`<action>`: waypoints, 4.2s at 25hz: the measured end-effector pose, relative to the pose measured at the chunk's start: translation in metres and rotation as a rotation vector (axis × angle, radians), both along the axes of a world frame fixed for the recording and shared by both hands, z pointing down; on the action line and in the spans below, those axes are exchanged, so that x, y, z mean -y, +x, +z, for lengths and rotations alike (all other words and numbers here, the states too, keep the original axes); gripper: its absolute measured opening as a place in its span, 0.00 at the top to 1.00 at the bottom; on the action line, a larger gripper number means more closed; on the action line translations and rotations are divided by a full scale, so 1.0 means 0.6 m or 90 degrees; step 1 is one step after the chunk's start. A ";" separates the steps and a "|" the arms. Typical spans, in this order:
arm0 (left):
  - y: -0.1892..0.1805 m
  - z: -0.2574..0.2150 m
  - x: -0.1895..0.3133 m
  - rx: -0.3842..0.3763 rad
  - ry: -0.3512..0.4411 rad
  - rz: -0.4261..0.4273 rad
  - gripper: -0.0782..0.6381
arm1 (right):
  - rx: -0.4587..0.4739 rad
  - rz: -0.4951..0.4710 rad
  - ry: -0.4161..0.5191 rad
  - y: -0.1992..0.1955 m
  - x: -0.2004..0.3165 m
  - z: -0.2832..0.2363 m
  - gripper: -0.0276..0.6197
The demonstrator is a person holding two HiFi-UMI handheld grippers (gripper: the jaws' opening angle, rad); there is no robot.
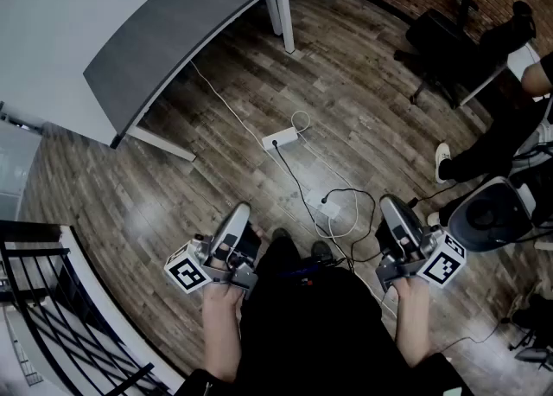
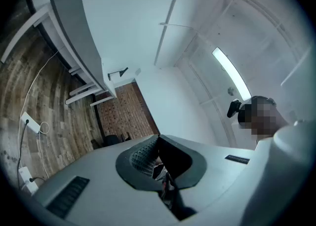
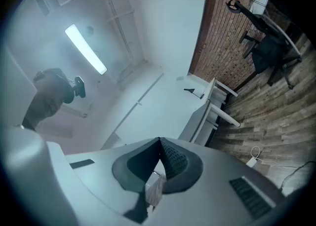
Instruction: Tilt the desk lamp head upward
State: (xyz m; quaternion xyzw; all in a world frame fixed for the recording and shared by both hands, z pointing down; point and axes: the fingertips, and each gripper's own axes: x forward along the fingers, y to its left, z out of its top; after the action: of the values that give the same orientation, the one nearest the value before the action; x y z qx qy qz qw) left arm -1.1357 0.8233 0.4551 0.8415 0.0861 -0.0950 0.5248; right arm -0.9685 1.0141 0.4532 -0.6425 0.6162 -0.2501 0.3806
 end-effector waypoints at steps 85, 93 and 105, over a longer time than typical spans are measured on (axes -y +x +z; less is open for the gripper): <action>1.384 -0.028 0.599 -0.070 -0.083 0.079 0.88 | -0.004 0.117 -0.124 1.315 0.558 -0.022 0.94; 1.433 -0.037 0.656 -0.054 -0.074 0.073 0.88 | -0.001 0.076 -0.109 1.353 0.647 -0.054 0.94; 1.556 -0.043 0.720 -0.014 0.004 0.027 0.88 | 0.077 -0.095 -0.046 1.476 0.849 -0.052 0.94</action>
State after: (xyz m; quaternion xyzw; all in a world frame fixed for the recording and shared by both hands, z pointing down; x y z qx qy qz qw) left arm -0.2021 0.3911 0.4295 0.8398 0.1100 -0.0931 0.5233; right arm -0.0831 0.5048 0.4221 -0.5917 0.6291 -0.3378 0.3741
